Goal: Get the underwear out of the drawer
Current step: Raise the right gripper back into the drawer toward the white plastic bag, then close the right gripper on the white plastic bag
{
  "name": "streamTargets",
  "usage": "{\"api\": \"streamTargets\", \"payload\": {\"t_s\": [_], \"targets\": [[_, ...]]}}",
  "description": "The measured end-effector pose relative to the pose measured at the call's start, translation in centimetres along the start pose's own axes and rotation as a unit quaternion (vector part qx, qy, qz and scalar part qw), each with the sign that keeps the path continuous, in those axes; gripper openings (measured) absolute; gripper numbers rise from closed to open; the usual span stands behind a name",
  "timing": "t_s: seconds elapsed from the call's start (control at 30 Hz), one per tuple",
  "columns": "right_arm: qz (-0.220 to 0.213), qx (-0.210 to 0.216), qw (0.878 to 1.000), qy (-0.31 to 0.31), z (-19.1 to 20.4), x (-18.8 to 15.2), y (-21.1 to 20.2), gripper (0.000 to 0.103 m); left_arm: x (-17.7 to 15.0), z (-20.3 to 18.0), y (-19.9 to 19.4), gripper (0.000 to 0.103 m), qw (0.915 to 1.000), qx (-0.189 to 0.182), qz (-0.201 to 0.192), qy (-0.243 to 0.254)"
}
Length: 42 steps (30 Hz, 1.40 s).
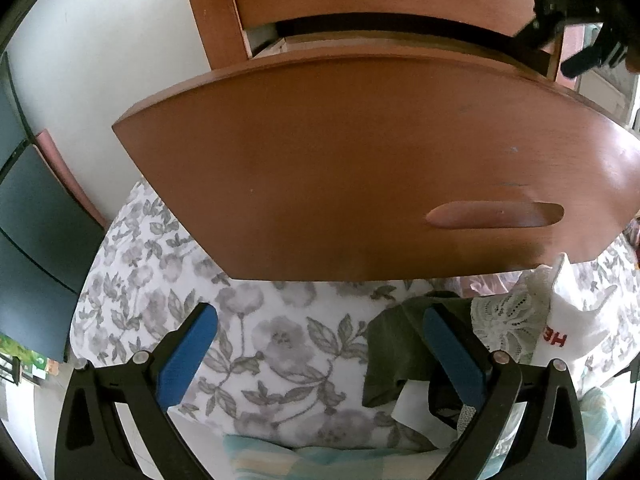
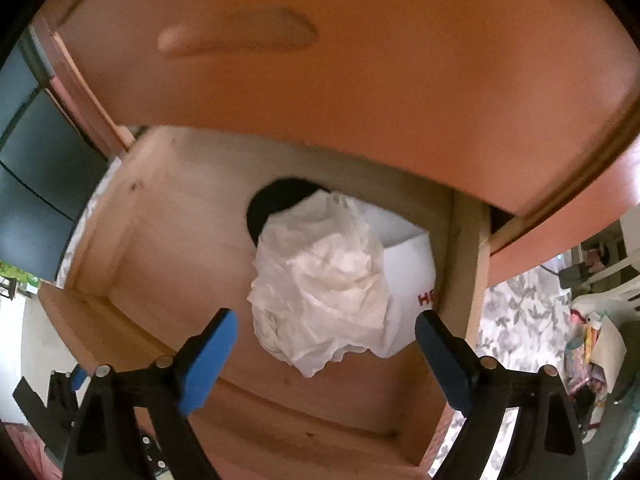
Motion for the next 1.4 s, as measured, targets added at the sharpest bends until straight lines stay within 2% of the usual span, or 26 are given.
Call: {"api": "streamTargets", "payload": {"t_s": [0.37,0.57,0.77,1.13,1.33,1.4], "targets": [[0.056,-0.002,0.998,-0.001,0.3,-0.2,3.1,0.092,-0.1,0.0,0.6,0.102,0.9999,-0.007,0.011,-0.004],[0.074,-0.003,0.997,-0.001,0.5,0.0,4.3,0.085,-0.2,0.0,1.0,0.102,0.9998,-0.010,0.015,-0.006],[0.086,-0.003,0.996,-0.002,0.5,0.0,5.2,0.077,-0.3,0.0,1.2,0.102,0.9997,-0.012,0.019,-0.006],[0.099,-0.007,0.995,0.005,0.0,1.1,6.7,0.053,-0.4,0.0,1.5,0.102,0.9996,-0.014,0.023,-0.006],[0.094,-0.004,0.995,0.020,-1.3,1.6,6.4,0.050,-0.4,0.0,1.6,0.102,0.9996,-0.014,0.023,-0.006],[0.093,-0.001,0.995,0.022,-1.5,1.7,6.3,0.045,-0.4,0.0,1.6,0.102,0.9996,-0.014,0.023,-0.006]]}}
Point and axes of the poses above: each gripper's, at about its wrist camera, not at the fingertips, and y roughly the way its jaws point, z to its left, x to its top, the point moved 7 cm from there along y, roughly the way its jaws point, and after that the axes turned 10 degrees about y, right-handed, at the moved point
